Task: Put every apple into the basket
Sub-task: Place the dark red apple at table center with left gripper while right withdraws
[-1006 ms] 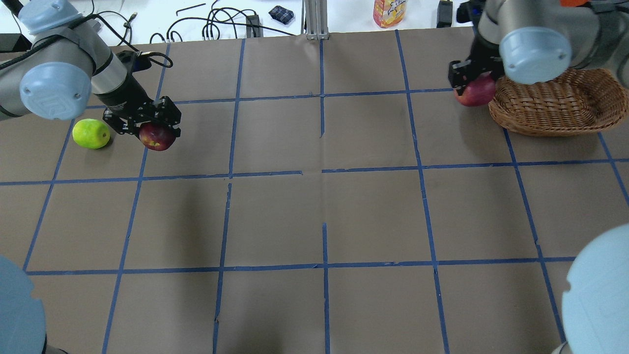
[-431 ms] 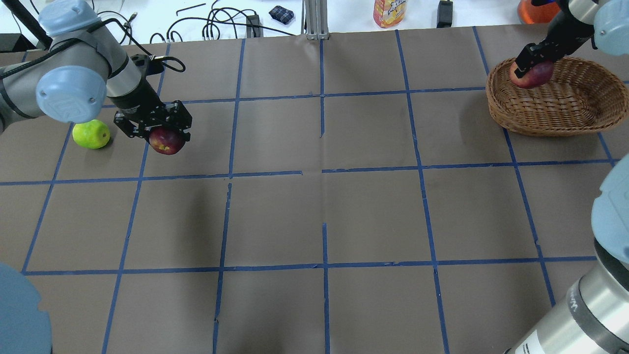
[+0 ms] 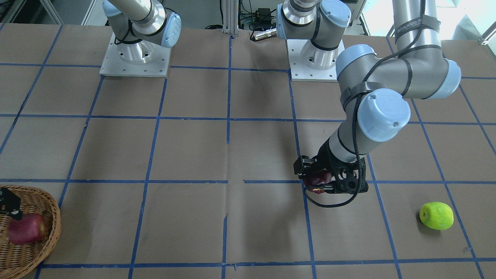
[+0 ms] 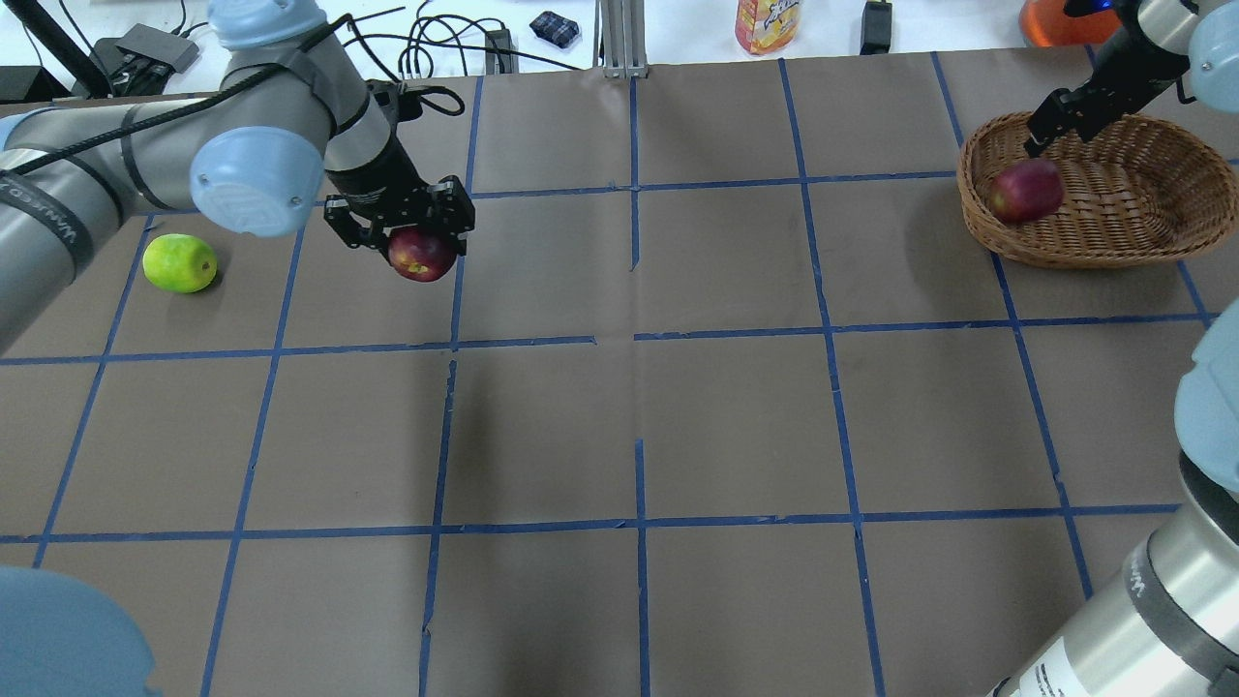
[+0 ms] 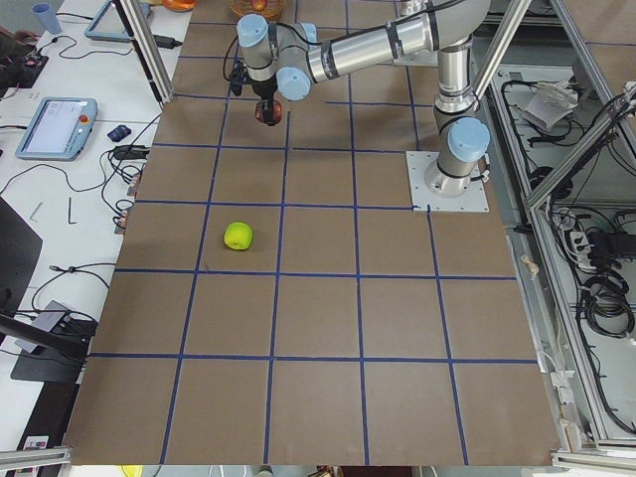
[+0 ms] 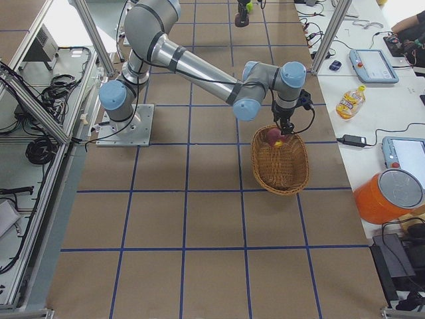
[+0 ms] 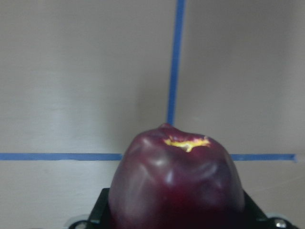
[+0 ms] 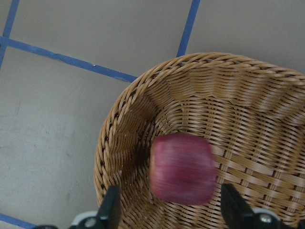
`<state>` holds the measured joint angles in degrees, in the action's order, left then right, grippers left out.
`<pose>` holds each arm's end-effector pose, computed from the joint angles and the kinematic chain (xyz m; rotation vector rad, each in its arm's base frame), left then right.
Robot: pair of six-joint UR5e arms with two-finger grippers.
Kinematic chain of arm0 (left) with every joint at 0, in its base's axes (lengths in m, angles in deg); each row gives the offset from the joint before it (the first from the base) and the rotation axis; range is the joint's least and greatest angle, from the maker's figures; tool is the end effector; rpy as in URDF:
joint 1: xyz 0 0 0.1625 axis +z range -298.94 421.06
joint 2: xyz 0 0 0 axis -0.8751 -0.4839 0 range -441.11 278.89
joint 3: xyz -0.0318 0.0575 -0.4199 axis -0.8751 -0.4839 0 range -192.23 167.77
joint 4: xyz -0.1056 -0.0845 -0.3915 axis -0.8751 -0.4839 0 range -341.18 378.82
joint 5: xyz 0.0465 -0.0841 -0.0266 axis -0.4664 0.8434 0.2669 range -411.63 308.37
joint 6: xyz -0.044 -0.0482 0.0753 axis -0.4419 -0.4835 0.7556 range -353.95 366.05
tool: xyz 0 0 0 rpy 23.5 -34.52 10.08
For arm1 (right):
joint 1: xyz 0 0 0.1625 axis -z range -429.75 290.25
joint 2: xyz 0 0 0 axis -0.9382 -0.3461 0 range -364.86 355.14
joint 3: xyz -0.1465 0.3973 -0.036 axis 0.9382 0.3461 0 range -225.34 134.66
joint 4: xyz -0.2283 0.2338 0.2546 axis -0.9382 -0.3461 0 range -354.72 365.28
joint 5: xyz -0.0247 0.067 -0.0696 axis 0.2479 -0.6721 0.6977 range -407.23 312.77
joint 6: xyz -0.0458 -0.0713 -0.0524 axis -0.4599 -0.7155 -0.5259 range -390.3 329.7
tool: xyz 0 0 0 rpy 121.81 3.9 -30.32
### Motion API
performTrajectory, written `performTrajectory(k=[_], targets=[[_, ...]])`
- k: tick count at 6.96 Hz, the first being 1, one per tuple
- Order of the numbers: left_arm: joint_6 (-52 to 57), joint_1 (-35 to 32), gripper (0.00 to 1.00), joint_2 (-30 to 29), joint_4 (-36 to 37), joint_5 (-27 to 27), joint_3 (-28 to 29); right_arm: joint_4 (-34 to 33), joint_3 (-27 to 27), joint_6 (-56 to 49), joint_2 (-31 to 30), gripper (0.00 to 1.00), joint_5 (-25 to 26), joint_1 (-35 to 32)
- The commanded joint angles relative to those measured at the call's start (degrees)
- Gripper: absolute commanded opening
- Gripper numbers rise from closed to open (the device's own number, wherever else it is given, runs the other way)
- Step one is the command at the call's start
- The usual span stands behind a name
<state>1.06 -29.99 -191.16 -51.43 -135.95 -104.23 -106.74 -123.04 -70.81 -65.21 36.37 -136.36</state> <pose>-0.1543 -0.6022 0.3115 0.1079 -3.0420 -0.0689 -0.1423 -0.6924 0.3242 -0.4658 3.0481 -0.1979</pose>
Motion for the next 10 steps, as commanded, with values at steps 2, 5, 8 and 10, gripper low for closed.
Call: performTrajectory(k=[2, 5, 8, 10], targets=[[-15.5, -14.6, 0.00, -4.3, 7.1, 2.1, -0.6, 0.9, 0.8, 0.0, -0.6, 0.79, -0.1, 0.1], [-18.6, -19.8, 0.00, -10.3, 15.2, 1.4, -1.9, 12.7, 3.3, 0.2, -1.8, 0.79, 0.1, 0.0], [-20.4, -20.8, 1.00, -11.2, 16.0, 0.3, -1.5, 20.3, 7.5, 0.3, -2.1, 0.80, 0.9, -1.7], [-20.1, -17.3, 1.00, -7.1, 11.2, 0.1, -0.1, 20.0, 7.3, 1.6, -2.1, 1.00, 3.7, -6.4]])
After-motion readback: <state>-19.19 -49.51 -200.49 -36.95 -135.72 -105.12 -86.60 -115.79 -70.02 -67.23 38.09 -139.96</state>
